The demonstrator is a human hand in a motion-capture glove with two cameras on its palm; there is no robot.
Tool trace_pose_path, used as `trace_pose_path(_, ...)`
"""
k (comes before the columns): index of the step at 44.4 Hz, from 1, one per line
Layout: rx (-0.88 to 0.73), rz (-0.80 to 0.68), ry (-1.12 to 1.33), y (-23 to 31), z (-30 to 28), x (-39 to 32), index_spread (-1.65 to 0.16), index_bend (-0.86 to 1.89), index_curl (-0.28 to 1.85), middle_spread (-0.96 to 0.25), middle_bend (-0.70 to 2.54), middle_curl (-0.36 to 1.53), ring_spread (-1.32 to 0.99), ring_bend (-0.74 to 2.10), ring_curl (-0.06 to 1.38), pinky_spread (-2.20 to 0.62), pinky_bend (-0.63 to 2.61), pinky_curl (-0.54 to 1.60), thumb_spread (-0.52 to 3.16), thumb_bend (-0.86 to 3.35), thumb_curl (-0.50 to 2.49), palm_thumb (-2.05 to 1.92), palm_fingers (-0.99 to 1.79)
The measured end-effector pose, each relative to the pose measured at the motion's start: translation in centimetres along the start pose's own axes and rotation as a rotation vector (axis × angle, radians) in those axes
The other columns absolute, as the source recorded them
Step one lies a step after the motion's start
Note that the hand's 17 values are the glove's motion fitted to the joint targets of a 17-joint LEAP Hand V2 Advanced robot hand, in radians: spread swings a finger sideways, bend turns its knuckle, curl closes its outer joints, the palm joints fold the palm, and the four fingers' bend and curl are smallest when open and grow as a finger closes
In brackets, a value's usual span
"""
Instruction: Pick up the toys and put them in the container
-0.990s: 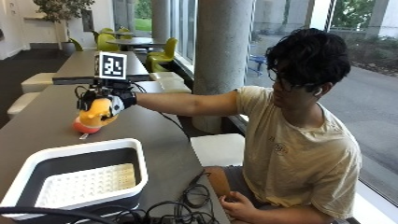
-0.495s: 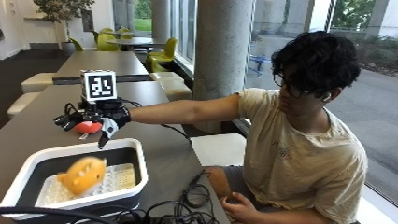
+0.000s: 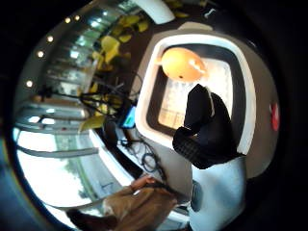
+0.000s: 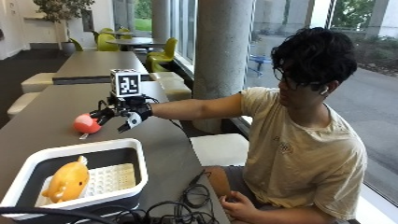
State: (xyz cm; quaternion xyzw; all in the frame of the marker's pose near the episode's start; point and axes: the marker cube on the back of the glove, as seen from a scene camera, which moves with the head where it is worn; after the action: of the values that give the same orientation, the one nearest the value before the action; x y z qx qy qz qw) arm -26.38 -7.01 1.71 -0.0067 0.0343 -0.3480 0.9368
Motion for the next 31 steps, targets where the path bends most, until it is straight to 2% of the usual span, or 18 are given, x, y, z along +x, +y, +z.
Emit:
trace_pose_path(9, 0.026, 0.102, 0.064, 6.3, 3.2, 6.2, -0.31, 0.25, 0.5, -0.04, 0.15, 0.29, -0.06, 0.37, 0.39, 0.0, 0.96, 0.34, 1.59, 0.01, 0.39, 0.24, -0.04)
trace_pose_path(13, 0.026, 0.26, -0.122, 8.9, 5.1, 6.7, -0.31, 0.26, 0.5, -0.03, 0.14, 0.28, -0.06, 0.37, 0.39, 0.0, 0.95, 0.33, 1.61, 0.02, 0.37, 0.24, -0.04)
trace_pose_path(22, -0.046, 0.198, 0.061, 14.6, 7.8, 14.0, -0.31, 0.27, 0.51, -0.03, 0.15, 0.27, -0.05, 0.35, 0.39, 0.0, 0.94, 0.33, 1.61, 0.04, 0.35, 0.23, -0.04)
trace_pose_path(27, -0.038, 0.264, -0.025, 16.5, 8.7, 14.9, -0.3, 0.27, 0.51, -0.03, 0.15, 0.27, -0.06, 0.34, 0.39, 0.0, 0.93, 0.33, 1.61, 0.05, 0.34, 0.22, -0.03)
trace_pose_path(31, -0.053, 0.236, 0.103, 17.9, 8.7, 17.6, -0.3, 0.27, 0.51, -0.03, 0.15, 0.27, -0.05, 0.33, 0.39, 0.0, 0.92, 0.33, 1.61, 0.06, 0.33, 0.22, -0.04)
